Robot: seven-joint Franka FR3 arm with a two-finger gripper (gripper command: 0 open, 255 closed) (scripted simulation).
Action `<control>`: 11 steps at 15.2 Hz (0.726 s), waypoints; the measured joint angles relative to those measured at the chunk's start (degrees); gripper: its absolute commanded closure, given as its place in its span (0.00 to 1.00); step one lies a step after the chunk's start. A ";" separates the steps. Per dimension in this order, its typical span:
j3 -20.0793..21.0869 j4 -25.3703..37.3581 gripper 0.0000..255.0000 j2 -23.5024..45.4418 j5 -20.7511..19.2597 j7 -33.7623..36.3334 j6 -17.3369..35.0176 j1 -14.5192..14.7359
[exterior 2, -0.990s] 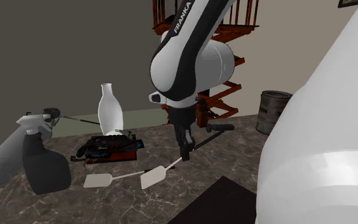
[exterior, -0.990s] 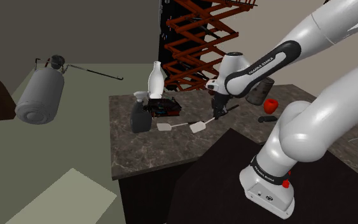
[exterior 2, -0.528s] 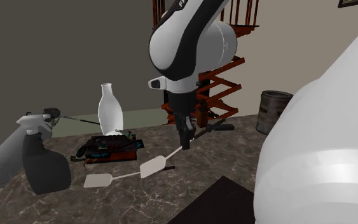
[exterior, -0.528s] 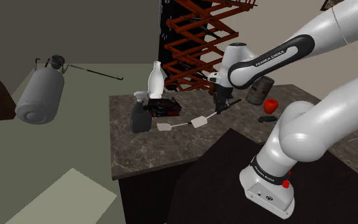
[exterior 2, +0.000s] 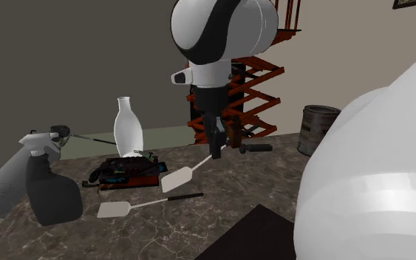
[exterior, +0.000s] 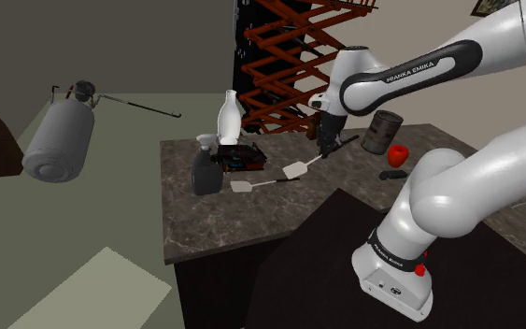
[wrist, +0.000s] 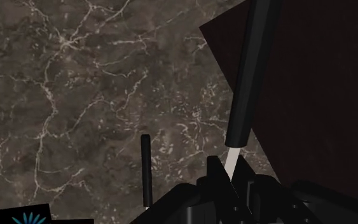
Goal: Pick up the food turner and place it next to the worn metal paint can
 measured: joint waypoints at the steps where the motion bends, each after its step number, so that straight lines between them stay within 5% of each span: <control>1: 0.31 0.48 1.00 -0.45 0.29 0.03 -0.93 0.13; 11: 3.20 4.96 1.00 -6.03 2.27 -0.50 -10.97 0.18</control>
